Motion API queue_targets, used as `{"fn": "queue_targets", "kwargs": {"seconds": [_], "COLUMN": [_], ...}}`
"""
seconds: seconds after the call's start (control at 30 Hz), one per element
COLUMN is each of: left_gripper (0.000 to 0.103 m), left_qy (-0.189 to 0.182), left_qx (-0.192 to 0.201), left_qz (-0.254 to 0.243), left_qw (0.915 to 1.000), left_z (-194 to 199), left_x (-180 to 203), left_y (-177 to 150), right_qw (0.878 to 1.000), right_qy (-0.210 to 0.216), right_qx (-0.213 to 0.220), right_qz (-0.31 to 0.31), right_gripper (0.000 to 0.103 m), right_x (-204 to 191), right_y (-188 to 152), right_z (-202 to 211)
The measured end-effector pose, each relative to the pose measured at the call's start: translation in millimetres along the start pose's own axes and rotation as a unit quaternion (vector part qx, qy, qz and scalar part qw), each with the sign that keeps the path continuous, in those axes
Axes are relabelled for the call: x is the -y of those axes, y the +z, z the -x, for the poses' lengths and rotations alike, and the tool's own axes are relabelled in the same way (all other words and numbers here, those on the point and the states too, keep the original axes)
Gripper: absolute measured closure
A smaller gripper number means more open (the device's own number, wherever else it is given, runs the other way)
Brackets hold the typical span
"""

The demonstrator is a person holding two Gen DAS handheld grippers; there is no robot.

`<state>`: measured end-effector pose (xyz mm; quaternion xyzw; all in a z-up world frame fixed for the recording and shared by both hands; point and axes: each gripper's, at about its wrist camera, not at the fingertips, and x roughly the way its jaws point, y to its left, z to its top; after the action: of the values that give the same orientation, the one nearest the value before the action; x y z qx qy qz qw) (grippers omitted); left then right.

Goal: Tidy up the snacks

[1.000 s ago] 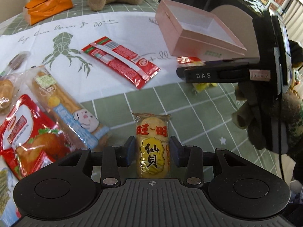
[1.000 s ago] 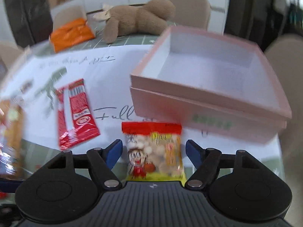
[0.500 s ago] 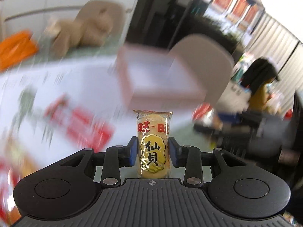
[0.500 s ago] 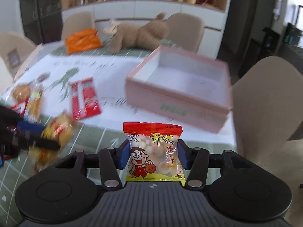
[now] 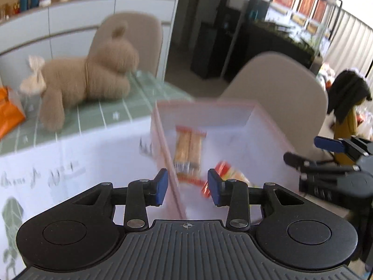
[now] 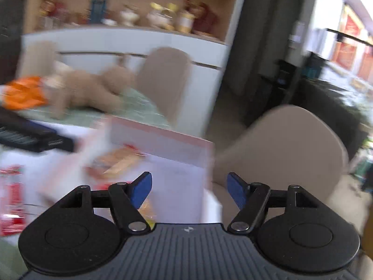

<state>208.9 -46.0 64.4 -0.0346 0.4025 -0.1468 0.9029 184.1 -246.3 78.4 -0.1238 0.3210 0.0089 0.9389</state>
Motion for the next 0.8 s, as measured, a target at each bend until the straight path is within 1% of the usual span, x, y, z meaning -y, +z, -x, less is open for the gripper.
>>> {"fn": "queue_targets", "kwargs": {"seconds": [0.03,0.07,0.1,0.13,0.2,0.23,0.3,0.43,0.57,0.6,0.63,0.67,0.7,0.73,0.77,0.8], "left_gripper": [0.062,0.066,0.071,0.071,0.071,0.071,0.071,0.071,0.071,0.072,0.072,0.072,0.072,0.072,0.071,0.071], "left_qy": [0.001,-0.001,-0.01,-0.015,-0.017,-0.014,-0.015,-0.033,-0.04,-0.049,-0.059,-0.061,-0.052,-0.034,-0.013,0.003], "left_qx": [-0.009,-0.015,-0.022,-0.027,-0.027,-0.026,-0.026,-0.033,-0.033,-0.024,-0.009,0.011,0.034,0.055,0.072,0.077], "left_qz": [0.0,0.003,0.012,0.022,0.032,0.037,0.053,0.09,0.114,0.125,0.143,0.164,0.185,0.203,0.216,0.22], "left_qw": [1.0,0.9999,0.9996,0.9993,0.999,0.9989,0.9982,0.9948,0.9921,0.9907,0.9879,0.9845,0.9808,0.9771,0.9736,0.9724], "left_z": [-4,-8,-7,-5,10,18,35,58,81,88,96,104,111,116,118,116], "left_x": [-1,-2,-6,-11,-19,-22,-31,-54,-68,-72,-78,-86,-95,-104,-113,-120], "left_y": [-5,-6,-10,-14,-27,-33,-48,-71,-89,-91,-92,-93,-90,-86,-82,-77], "right_qw": [1.0,0.999,0.998,0.997,0.998,0.999,0.998,0.997,0.995,0.994,0.994,0.993,0.993,0.994,0.994,0.994], "right_qy": [0.0,0.01,0.024,0.038,0.021,0.02,0.039,0.064,0.087,0.095,0.102,0.107,0.109,0.109,0.11,0.11], "right_qx": [-0.021,-0.038,-0.054,-0.062,-0.054,-0.051,-0.049,-0.034,-0.03,-0.029,-0.03,-0.032,-0.03,-0.028,-0.023,-0.017], "right_qz": [-0.01,-0.019,-0.028,-0.031,-0.007,-0.004,-0.009,0.018,0.031,0.036,0.037,0.031,0.021,0.01,-0.001,-0.01], "right_gripper": [0.039,0.051,0.06,0.062,0.061,0.061,0.061,0.061,0.061,0.061,0.061,0.061,0.059,0.056,0.049,0.045], "right_x": [2,2,1,-1,-15,-19,-23,-42,-57,-59,-60,-58,-57,-52,-48,-45], "right_y": [-4,-7,-11,-14,-20,-22,-21,-33,-39,-39,-40,-40,-42,-43,-45,-50], "right_z": [-10,-16,-21,-22,-17,-14,-8,12,28,30,33,36,43,49,57,68]}}
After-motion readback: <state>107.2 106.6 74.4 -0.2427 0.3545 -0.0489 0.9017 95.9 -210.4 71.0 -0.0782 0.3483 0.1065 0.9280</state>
